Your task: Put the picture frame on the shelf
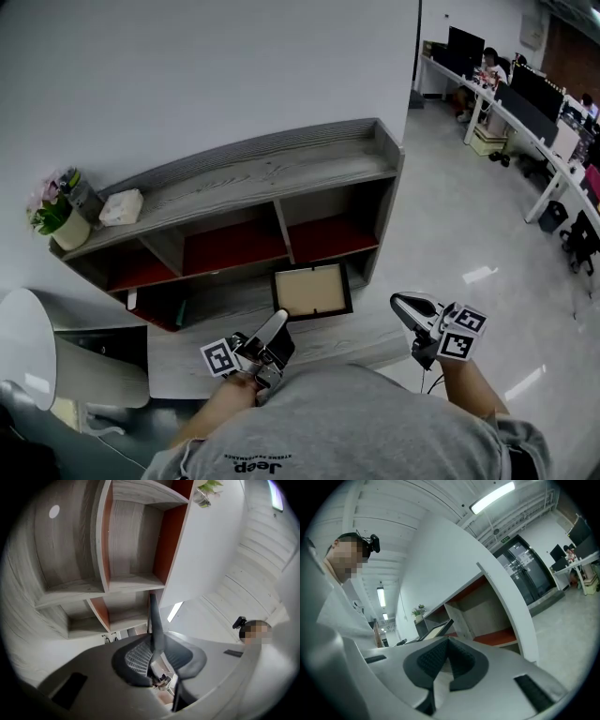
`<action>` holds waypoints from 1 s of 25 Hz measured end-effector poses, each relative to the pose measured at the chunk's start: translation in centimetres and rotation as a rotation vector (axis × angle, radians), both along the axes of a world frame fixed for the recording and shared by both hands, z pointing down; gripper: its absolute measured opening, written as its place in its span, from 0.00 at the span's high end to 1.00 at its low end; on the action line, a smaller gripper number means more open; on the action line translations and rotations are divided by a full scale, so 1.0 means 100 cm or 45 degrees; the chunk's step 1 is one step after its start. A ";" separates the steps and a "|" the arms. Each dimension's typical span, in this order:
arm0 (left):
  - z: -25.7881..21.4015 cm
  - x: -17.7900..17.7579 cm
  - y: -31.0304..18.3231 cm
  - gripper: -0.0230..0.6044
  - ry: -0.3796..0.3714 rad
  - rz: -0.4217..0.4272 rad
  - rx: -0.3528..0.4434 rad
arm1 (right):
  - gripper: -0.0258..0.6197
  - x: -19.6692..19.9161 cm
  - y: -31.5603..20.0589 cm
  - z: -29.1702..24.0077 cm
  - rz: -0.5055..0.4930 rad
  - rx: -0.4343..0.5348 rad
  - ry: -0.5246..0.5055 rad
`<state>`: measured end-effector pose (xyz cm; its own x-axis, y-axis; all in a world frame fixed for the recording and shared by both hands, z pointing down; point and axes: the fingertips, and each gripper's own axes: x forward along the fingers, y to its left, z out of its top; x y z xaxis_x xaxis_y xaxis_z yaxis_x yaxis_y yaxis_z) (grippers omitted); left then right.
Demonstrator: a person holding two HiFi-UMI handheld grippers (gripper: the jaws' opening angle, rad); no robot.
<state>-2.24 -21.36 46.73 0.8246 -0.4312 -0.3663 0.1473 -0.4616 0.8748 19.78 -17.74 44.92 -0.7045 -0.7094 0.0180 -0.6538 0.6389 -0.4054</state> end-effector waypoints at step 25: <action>0.014 0.078 -0.064 0.82 -0.074 -0.191 -0.078 | 0.93 0.058 -0.094 0.013 -0.250 -0.021 -0.021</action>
<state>5.57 -27.77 48.17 0.7681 -0.5713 -0.2891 0.0290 -0.4200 0.9070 25.62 -27.18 46.20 -0.8296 -0.5582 0.0157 -0.5104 0.7466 -0.4267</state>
